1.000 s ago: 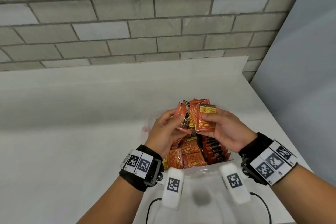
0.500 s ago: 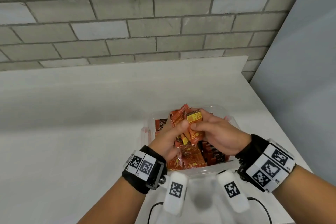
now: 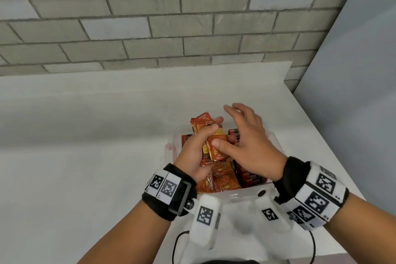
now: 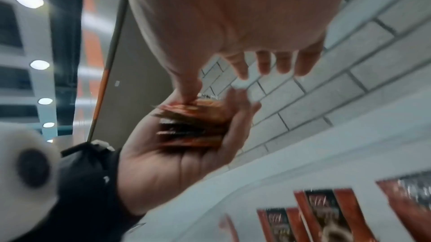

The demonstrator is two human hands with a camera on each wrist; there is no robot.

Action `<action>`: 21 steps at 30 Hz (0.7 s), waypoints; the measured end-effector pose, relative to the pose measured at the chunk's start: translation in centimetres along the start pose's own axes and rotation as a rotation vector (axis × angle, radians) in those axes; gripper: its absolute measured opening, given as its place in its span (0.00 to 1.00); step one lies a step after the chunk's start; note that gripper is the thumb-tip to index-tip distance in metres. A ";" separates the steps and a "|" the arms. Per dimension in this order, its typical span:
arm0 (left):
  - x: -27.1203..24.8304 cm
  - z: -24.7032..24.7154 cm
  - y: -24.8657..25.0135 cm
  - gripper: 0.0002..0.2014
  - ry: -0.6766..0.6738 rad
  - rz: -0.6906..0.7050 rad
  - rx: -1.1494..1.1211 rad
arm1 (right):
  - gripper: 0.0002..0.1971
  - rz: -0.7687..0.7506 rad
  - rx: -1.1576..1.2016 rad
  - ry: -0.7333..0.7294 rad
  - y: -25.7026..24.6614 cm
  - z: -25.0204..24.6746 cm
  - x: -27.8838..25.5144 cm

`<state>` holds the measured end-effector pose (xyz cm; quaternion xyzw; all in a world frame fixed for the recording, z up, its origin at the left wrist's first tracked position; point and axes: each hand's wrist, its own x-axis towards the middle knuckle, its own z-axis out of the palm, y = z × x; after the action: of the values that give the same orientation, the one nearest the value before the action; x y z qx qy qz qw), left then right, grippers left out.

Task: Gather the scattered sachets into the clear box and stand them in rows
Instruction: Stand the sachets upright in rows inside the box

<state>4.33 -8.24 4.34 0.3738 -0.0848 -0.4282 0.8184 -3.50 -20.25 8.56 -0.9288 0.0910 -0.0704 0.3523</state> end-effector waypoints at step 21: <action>0.2 0.4 -0.6 0.14 -0.090 -0.111 0.039 | 0.59 -0.154 -0.036 -0.238 0.3 -1.2 -0.5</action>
<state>3.92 -8.84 4.13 0.3742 -0.1088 -0.4876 0.7813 -4.24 -21.09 9.19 -0.9409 -0.0219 0.0148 0.3375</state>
